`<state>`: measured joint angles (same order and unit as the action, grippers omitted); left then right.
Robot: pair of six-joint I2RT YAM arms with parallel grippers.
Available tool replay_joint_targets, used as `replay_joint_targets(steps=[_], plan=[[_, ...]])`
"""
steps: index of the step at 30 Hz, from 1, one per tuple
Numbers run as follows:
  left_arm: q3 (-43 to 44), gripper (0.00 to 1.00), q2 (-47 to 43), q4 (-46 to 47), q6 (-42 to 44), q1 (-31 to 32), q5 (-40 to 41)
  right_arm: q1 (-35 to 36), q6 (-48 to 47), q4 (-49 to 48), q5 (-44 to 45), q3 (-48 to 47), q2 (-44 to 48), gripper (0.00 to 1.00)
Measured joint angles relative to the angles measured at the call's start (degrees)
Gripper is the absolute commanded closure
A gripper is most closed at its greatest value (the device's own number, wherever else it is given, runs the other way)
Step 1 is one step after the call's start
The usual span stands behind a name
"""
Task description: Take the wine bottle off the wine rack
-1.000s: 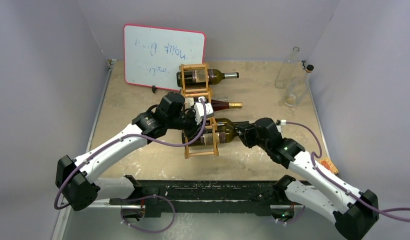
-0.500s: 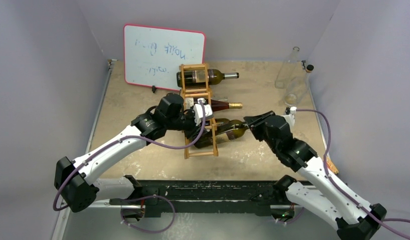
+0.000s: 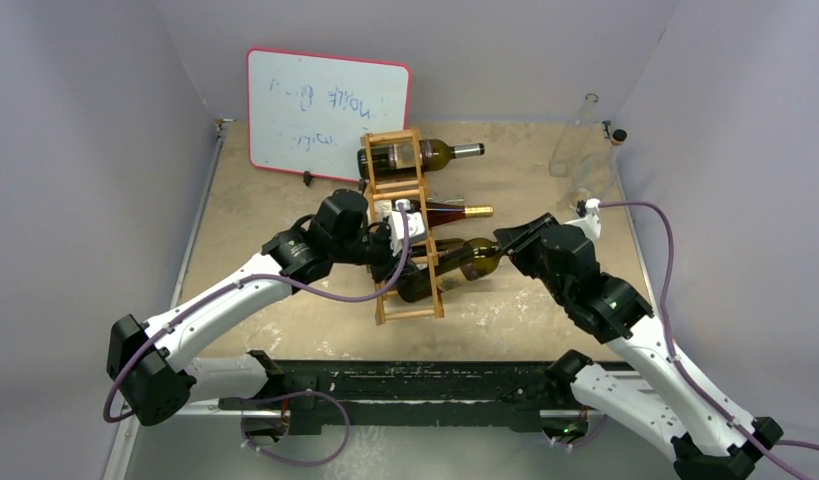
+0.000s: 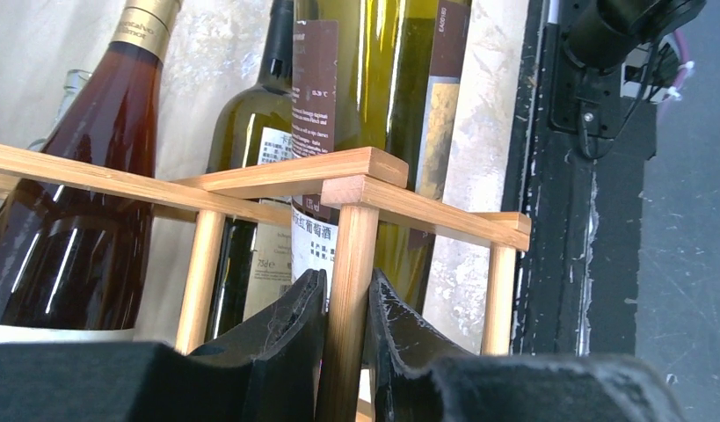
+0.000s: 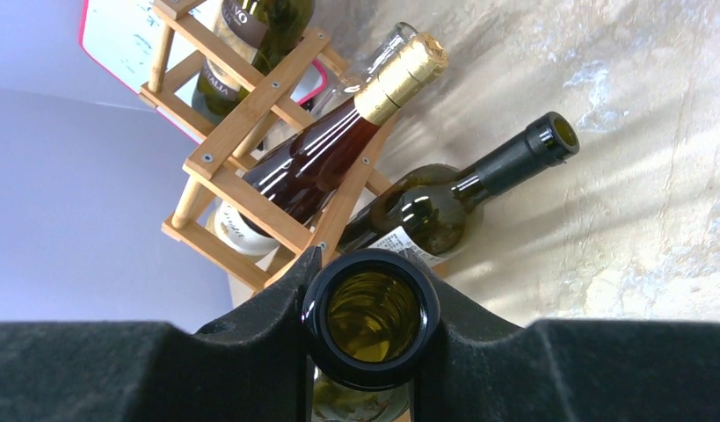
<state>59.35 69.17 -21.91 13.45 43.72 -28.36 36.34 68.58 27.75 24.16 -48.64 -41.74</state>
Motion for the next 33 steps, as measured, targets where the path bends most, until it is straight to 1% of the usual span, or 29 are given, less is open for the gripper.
replay_joint_targets(steps=[4, 7, 11, 17, 24, 28, 33], plan=[[0.00, 0.96, 0.02, 0.50, -0.83, 0.35, -1.31, 0.04, -2.64, 1.57, 0.44, -2.12, 0.26, 1.00], [-0.02, 0.99, 0.13, 0.52, -0.81, 0.35, -1.60, 0.02, -1.49, 0.83, 0.50, -0.04, 2.23, 1.00], [-0.02, 1.00, 0.48, 0.70, 0.28, 0.61, -1.68, 0.02, 3.56, 0.74, 1.46, 3.85, 4.35, 1.00], [-0.02, 1.00, 0.48, 0.68, 0.68, 0.61, -1.66, -0.02, 13.81, 6.25, 6.43, 3.50, 1.55, 1.00], [-0.02, 1.00, 0.57, 0.83, 0.66, 0.68, -1.64, -0.02, 19.10, 10.23, 11.06, 2.73, 0.57, 1.00], [-0.02, 1.00, 0.61, 0.87, 0.63, 0.68, -1.66, -0.02, 20.41, 12.96, 13.33, 1.66, 1.66, 1.00], [-0.02, 1.00, 0.63, 0.90, 0.63, 0.68, -1.66, -0.02, 18.62, 15.89, 16.13, 0.24, 6.08, 1.00]])
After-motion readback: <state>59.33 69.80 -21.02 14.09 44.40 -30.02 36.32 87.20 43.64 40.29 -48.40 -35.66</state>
